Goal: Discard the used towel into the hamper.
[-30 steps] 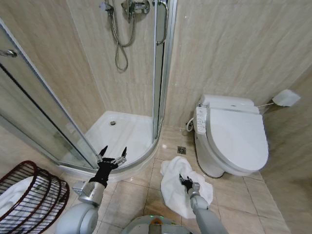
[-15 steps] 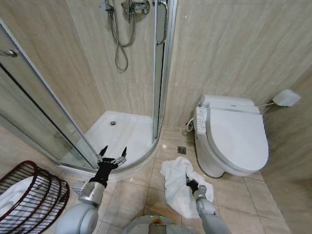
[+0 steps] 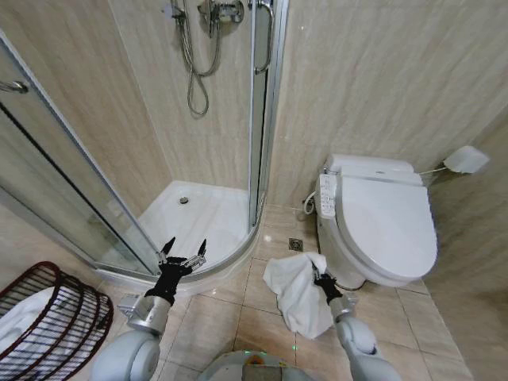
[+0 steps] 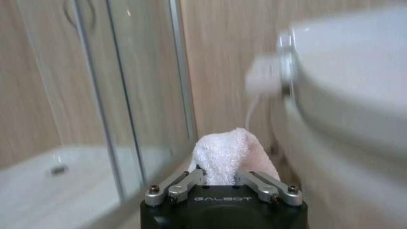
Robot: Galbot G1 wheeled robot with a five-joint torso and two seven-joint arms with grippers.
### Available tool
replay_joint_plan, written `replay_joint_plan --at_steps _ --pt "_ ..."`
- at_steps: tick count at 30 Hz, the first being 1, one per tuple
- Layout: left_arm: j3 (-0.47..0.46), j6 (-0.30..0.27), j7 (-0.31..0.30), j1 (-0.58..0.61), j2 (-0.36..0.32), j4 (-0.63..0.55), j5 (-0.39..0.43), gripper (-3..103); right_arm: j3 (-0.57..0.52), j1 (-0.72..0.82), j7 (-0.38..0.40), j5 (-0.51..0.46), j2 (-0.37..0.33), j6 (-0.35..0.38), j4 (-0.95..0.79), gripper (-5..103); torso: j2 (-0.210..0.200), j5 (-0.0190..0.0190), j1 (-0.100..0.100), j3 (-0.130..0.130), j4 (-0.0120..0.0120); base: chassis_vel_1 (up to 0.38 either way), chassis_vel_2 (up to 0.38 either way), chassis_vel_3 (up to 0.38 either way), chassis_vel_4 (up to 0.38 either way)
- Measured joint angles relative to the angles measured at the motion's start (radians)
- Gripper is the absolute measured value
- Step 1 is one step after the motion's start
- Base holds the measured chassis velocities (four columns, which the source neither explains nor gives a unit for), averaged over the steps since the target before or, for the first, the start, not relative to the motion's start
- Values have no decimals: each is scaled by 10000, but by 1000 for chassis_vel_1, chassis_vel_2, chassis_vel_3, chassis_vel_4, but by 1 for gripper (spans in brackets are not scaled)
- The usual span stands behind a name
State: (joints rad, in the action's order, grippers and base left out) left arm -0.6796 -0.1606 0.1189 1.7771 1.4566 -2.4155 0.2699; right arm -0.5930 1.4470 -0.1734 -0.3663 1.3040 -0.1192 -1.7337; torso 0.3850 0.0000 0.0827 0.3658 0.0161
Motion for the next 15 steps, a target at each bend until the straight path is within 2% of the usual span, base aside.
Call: replay_joint_plan --at_steps 8,15 --pt "0 0 0 0 0 0 0 100 -419 518 261 -301 -484 274 -2842 10 0 0 0 0 1 0 0 0 0" --pt "0 0 0 0 0 0 0 100 -700 506 396 -648 -924 555 -4239 10 0 1 0 0 1 0 0 0 0"
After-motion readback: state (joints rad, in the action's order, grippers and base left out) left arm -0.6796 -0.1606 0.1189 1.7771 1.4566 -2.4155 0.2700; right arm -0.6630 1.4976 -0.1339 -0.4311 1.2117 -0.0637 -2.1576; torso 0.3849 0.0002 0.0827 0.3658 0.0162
